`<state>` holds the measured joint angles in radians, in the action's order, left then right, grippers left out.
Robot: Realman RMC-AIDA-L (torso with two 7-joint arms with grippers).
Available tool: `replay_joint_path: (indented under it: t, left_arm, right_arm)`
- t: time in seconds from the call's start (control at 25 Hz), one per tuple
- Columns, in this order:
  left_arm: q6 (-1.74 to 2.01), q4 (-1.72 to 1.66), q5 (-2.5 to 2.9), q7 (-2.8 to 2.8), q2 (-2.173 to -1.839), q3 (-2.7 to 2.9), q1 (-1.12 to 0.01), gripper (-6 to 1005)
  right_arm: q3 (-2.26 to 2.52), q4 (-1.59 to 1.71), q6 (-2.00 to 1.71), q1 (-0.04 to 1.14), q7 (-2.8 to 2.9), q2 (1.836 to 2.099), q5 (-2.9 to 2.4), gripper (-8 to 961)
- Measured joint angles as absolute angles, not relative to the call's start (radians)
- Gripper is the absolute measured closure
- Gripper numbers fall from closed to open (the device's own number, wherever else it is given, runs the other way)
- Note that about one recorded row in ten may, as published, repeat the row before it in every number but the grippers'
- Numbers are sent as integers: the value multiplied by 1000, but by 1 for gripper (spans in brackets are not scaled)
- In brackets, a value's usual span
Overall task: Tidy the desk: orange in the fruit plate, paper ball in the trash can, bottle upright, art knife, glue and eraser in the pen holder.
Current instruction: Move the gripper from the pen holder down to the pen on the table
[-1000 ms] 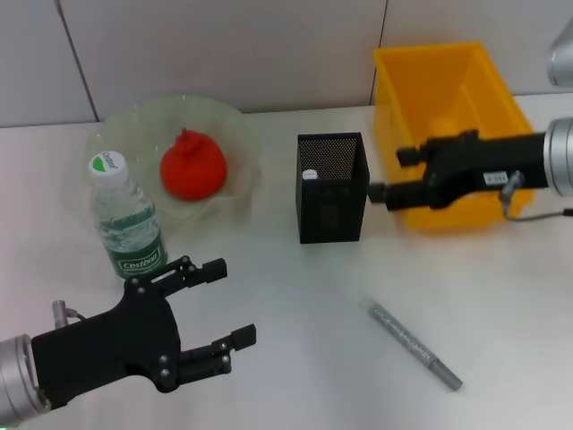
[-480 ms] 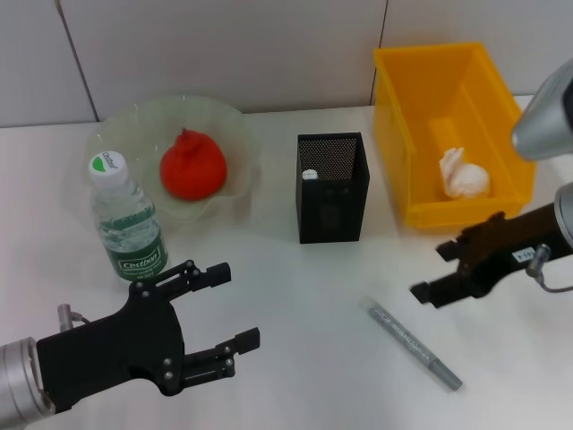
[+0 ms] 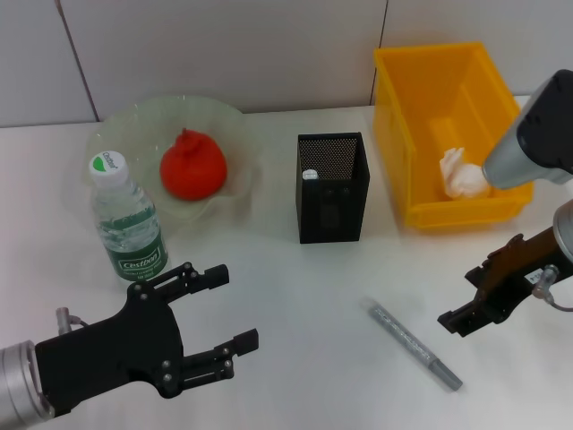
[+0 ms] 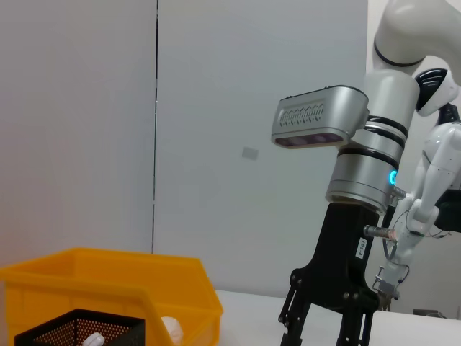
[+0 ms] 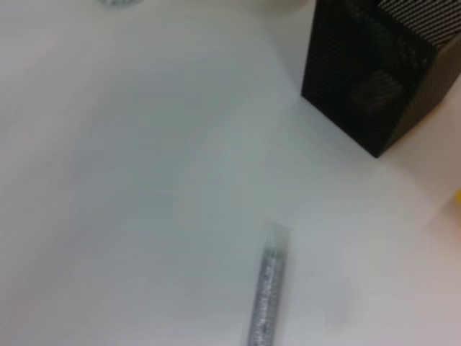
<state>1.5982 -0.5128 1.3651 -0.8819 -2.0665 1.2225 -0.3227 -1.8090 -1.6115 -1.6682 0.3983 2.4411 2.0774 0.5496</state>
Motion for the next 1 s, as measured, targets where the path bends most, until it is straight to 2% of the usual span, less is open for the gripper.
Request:
replay_joint_path:
  t: [0.6, 1.0]
  left_arm:
    - [1598, -510, 1365, -871, -2067, 1211, -327, 195]
    - [1597, -517, 1365, -868, -2066, 1207, -332, 195]
  right_arm:
    - [-1815, -1399, -1709, 599, 2516, 2074, 506, 193]
    - [-1805, -1314, -1631, 623, 2532, 2079, 519, 193]
